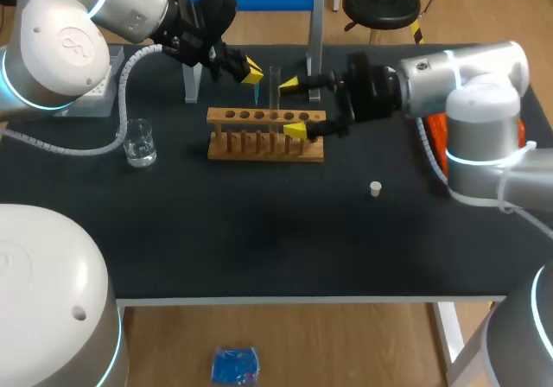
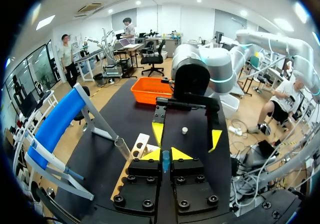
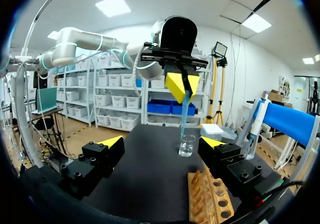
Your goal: Invert the test tube, pick up the pipette, mount the tip to pipette, aspirate from beaker and dispense into the tube, eject the tip, return the pipette, and cap with the stopper.
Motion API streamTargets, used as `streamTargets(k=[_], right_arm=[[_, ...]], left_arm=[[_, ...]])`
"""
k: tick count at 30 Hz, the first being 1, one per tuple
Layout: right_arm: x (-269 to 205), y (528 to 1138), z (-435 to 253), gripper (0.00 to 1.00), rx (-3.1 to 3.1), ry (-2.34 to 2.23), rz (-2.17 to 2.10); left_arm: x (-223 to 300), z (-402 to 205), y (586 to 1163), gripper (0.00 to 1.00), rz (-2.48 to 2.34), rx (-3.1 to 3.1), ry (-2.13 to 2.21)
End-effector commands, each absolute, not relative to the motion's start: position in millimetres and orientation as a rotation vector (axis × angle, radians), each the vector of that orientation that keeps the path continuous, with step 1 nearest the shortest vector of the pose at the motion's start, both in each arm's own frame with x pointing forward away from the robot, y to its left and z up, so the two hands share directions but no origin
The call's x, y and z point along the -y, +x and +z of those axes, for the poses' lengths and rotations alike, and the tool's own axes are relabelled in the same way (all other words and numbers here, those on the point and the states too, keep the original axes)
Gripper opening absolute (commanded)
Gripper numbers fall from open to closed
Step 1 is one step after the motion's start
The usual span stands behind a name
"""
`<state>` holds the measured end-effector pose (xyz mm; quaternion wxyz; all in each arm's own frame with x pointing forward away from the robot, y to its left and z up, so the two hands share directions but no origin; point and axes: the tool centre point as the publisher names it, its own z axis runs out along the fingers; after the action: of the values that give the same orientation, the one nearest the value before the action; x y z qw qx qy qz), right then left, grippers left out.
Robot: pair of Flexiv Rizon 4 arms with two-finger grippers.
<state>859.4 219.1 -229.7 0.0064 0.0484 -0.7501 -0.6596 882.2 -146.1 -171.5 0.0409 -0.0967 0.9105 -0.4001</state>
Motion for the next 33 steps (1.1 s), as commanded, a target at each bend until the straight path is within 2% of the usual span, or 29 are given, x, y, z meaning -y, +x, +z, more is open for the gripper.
streamTargets(k=[1, 33], right_arm=[[-231.1, 865.6, -234.8, 1.0, 2.327, 0.138, -2.1], [-269.3, 877.5, -202.5, 1.0, 2.145, 0.082, -2.224]], left_arm=[[145.6, -170.4, 882.8, 0.0, -1.22, -2.795, -0.296], [145.6, -170.4, 882.8, 0.0, -1.22, -2.795, -0.296]])
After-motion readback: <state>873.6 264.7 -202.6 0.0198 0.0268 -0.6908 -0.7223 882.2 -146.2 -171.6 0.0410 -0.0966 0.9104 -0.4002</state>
